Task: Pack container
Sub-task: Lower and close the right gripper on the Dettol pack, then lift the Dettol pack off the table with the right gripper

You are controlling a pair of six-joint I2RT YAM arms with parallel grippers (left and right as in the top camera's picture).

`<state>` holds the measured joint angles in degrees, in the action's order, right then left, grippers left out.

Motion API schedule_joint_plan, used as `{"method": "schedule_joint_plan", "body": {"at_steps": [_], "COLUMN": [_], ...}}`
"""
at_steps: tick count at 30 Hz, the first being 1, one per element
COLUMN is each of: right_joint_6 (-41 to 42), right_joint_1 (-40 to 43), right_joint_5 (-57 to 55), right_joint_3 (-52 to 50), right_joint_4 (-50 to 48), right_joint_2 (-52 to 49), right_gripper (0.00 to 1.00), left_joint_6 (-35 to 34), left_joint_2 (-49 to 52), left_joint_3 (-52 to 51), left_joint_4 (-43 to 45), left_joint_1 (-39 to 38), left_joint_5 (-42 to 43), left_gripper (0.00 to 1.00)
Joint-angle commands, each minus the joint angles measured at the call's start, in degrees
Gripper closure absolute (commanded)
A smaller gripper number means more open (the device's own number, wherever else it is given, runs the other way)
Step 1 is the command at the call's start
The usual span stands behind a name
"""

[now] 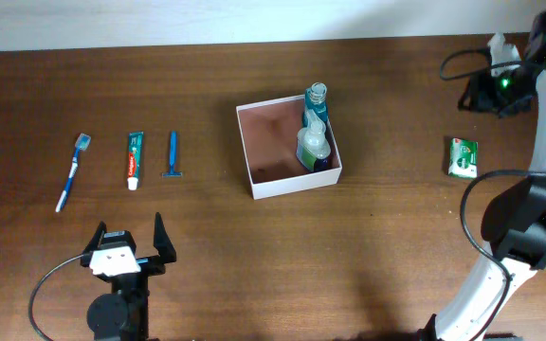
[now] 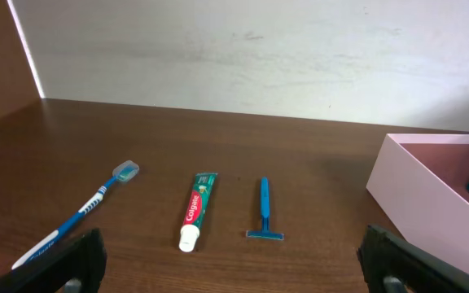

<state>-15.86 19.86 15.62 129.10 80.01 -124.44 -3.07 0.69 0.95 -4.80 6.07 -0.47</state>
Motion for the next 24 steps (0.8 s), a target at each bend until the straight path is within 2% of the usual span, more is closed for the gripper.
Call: {"method": "schedule_joint_plan", "body": {"at_steps": [1, 5, 12, 15, 17, 20, 24], "right_joint_6": [0.3, 0.5, 12.0, 11.9, 11.8, 11.6, 11.7], "right_joint_1": [-2.7, -3.5, -3.2, -3.0, -2.7, -1.2, 1.0], "right_joint_5": [2.5, -2.3, -14.6, -15.0, -15.1, -15.0, -15.0], "right_joint_3": [4.9, 3.7, -7.5, -13.0, -16.7, -20.8, -21.3], "right_joint_4": [1.6, 1.2, -6.7, -11.7, -14.7, -16.7, -16.4], "right_joint_2": [0.6, 0.2, -0.9, -1.9, -3.0, -5.3, -7.4], "right_gripper": [0.55, 0.52, 0.50, 0.36, 0.32, 0.30, 0.30], "left_joint_6": [-0.5, -0.5, -0.5, -0.5, -0.5, -0.5, -0.5], "left_joint_2": [-0.4, -0.4, -0.4, -0.4, -0.4, -0.4, -0.4], "left_joint_3": [-0.4, -0.4, -0.4, -0.4, -0.4, -0.4, -0.4], "left_joint_4": [0.1, 0.1, 0.1, 0.1, 0.1, 0.1, 0.1], "left_joint_1": [0.0, 0.0, 0.0, 0.0, 0.0, 0.0, 0.0], "left_joint_5": [-0.4, -0.4, -0.4, -0.4, -0.4, -0.4, -0.4], "left_gripper": [0.01, 0.01, 0.01, 0.01, 0.01, 0.01, 0.01]}}
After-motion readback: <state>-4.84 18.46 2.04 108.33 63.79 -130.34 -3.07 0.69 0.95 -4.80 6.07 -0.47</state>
